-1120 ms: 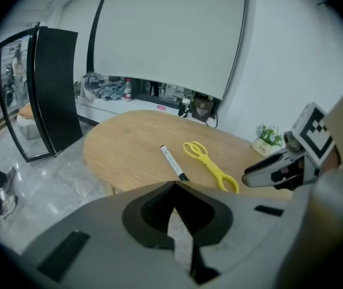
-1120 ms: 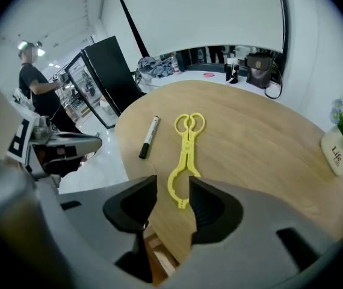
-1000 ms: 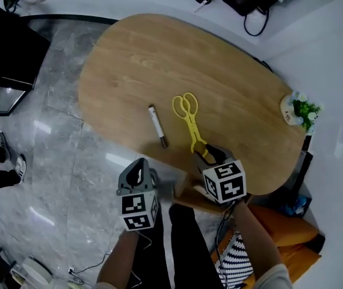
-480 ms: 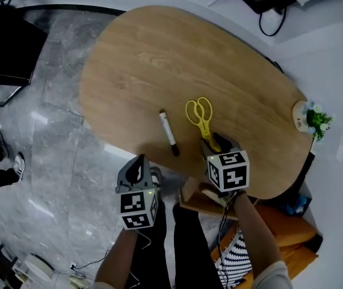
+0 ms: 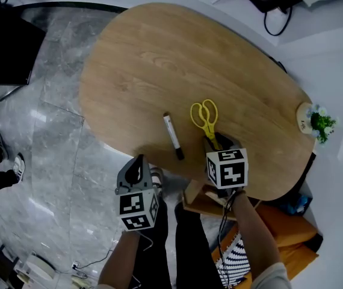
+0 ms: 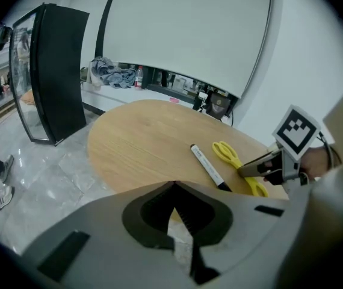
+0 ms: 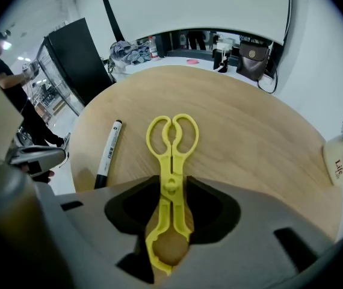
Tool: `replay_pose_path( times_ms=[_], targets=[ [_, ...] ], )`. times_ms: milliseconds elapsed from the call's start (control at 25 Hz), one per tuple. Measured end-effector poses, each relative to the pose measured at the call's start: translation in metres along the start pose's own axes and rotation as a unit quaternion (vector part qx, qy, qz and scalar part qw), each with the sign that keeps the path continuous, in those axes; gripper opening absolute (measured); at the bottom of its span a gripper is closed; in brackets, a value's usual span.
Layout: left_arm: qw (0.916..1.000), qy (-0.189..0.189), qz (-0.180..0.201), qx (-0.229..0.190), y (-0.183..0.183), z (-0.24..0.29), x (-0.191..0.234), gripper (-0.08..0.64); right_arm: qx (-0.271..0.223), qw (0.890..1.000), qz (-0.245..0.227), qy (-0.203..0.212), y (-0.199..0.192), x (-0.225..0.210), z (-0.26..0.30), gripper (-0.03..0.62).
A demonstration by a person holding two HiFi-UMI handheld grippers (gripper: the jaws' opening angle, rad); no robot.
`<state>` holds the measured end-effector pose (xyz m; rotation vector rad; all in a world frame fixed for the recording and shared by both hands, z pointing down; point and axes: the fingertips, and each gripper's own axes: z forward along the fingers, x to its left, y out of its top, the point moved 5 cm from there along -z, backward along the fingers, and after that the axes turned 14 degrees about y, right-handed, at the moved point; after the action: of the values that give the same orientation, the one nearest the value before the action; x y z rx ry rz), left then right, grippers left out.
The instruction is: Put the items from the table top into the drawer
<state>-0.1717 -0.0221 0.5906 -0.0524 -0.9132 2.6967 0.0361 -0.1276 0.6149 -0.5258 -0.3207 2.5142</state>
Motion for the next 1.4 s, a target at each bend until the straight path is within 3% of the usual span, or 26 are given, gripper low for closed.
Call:
replay_pose_path(
  times_ms=[480, 760, 1080, 1400],
  targets=[
    [0.9999, -0.003, 0.014, -0.006, 0.005, -0.003, -0.004, 0.003, -0.006, 1.0, -0.009, -0.001, 0.0, 0.003, 0.0, 0.103],
    [0.9993, -0.012, 0.033, -0.014, 0.006, -0.014, -0.017, 0.003, -0.029, 0.999, -0.016, 0.008, -0.01, 0.002, -0.027, 0.103],
    [0.9983, -0.026, 0.046, -0.026, 0.001, -0.034, -0.044, 0.003, -0.037, 0.999, -0.021, 0.014, -0.046, -0.001, -0.066, 0.103],
    [0.9962, -0.034, 0.075, -0.028, -0.03, -0.071, -0.081, 0.003, -0.024, 0.999, -0.03, 0.031, -0.114, 0.006, -0.107, 0.103]
  ],
)
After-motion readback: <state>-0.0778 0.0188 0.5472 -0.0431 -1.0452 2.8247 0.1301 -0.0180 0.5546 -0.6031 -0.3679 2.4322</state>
